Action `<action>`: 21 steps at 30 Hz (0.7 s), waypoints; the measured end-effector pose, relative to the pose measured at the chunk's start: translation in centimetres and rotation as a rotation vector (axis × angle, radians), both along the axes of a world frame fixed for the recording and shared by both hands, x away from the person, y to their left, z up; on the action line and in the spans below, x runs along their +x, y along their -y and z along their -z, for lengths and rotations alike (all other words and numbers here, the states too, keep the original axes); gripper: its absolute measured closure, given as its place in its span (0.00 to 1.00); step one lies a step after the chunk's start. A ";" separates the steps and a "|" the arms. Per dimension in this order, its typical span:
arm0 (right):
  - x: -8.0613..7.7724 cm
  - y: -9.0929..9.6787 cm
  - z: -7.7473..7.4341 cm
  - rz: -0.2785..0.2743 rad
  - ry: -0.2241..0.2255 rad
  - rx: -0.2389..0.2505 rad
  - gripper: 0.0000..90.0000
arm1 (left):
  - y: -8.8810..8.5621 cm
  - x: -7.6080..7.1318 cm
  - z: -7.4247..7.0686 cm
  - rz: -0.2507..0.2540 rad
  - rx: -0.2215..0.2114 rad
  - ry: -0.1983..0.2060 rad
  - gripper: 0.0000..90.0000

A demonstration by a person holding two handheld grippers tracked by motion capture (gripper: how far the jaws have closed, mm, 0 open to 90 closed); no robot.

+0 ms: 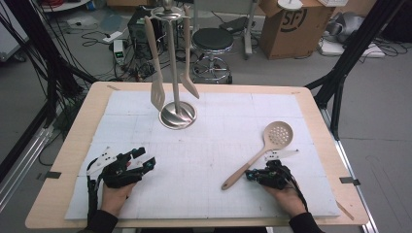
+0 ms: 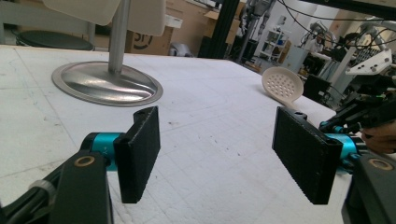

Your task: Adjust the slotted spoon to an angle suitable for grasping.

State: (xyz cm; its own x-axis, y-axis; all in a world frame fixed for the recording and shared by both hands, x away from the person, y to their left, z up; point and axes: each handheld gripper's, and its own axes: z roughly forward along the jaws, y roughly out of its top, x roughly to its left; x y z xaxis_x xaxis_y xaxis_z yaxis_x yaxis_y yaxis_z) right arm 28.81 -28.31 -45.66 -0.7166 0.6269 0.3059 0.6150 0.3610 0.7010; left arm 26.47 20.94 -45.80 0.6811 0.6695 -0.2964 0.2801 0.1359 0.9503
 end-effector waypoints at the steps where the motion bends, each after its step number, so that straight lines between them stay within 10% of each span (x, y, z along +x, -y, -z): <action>1: 0.1 -0.3 0.0 -0.003 0.001 -0.002 0.99 | 0.0 0.0 0.0 0.001 0.000 0.000 0.36; 21: 2.8 -5.0 0.0 0.005 0.025 -0.012 0.99 | 0.0 -0.1 0.0 0.004 0.003 0.002 0.37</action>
